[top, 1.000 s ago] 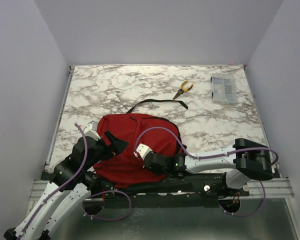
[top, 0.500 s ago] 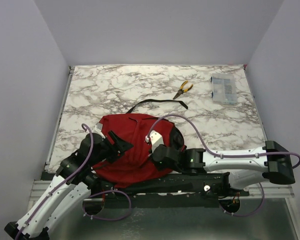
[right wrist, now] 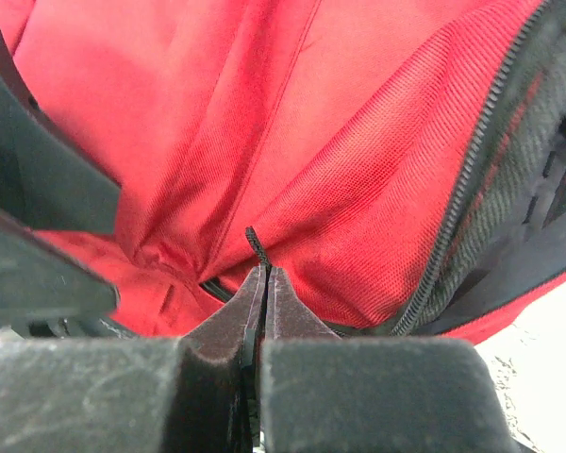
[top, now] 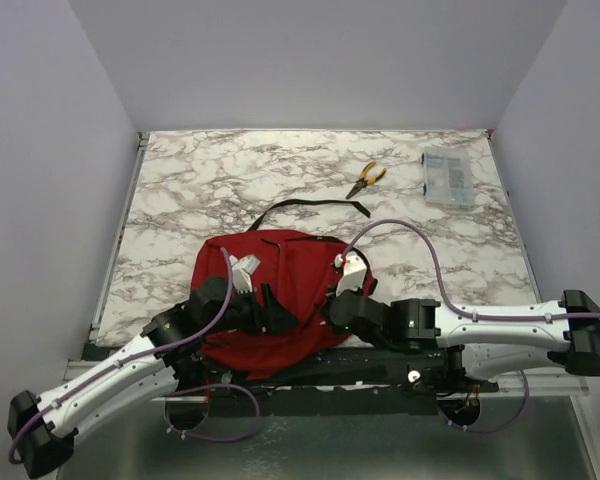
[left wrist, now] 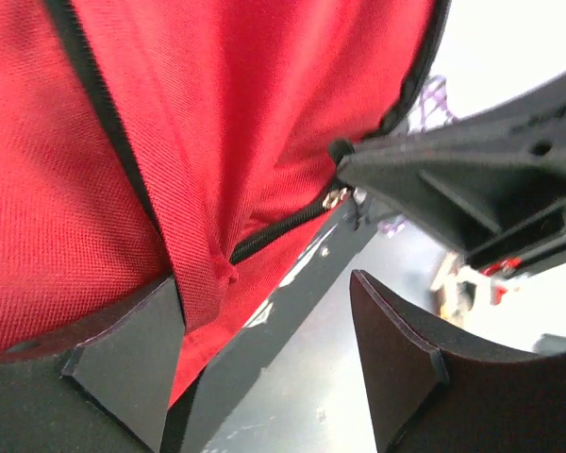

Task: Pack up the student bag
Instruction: Zip the student bag at the center of the board.

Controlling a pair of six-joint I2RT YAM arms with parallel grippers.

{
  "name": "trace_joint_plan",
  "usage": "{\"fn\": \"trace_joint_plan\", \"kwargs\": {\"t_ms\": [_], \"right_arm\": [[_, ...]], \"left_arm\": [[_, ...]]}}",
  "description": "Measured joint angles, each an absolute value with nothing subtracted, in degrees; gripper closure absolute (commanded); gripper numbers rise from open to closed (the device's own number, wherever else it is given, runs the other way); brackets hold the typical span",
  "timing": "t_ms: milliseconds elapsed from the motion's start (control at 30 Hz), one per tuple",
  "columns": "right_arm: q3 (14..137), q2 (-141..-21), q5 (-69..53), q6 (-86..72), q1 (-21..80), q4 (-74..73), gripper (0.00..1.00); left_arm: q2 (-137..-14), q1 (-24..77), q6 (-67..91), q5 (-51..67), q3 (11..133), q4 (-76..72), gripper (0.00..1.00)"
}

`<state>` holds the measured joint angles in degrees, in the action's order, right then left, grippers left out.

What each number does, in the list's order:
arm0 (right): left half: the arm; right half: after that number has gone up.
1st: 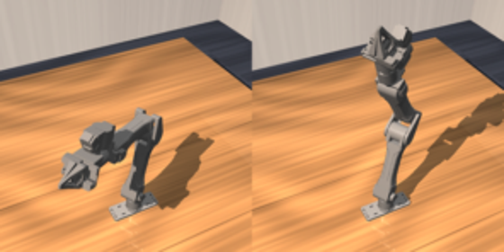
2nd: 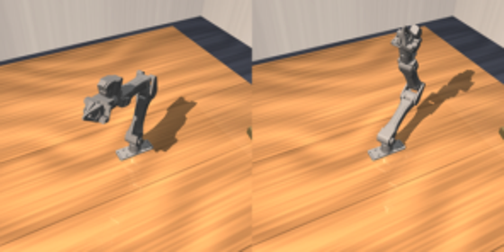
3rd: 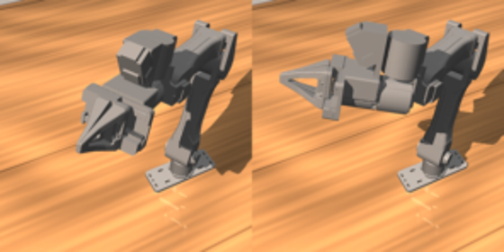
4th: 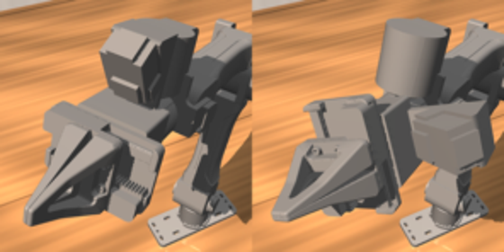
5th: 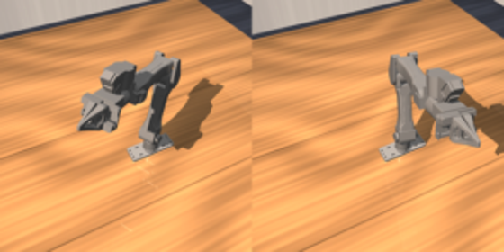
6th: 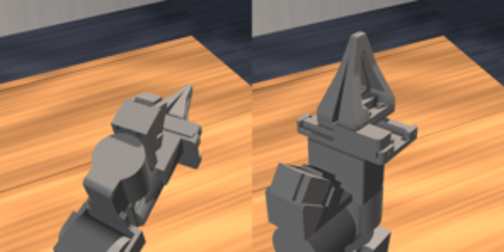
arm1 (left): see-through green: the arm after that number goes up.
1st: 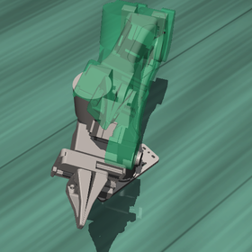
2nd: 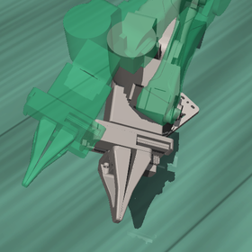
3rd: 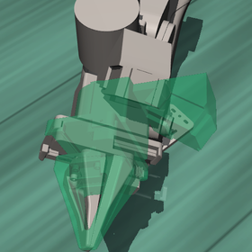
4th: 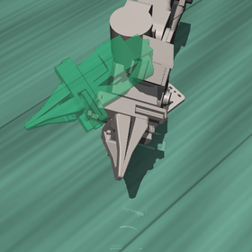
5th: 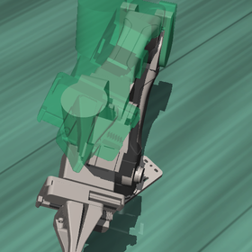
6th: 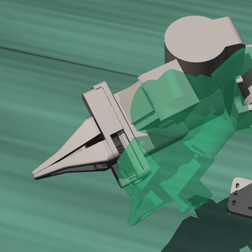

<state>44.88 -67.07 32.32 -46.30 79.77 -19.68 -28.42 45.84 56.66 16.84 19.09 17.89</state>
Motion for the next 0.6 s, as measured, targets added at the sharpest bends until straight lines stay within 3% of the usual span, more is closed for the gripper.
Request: {"fn": "trace_joint_plan", "kwargs": {"t_ms": [267,600], "right_arm": [[42.5,-62.5,33.8,-50.5,79.8,-20.2,1.0],[41.1,-58.3,35.4,-50.5,79.8,-20.3,1.0]], "left_arm": [[-40.7,63.0,44.7,3.0,28.2,17.1,0.34],[-38.2,65.3,35.4,-1.4,30.7,15.4,0.37]]}}
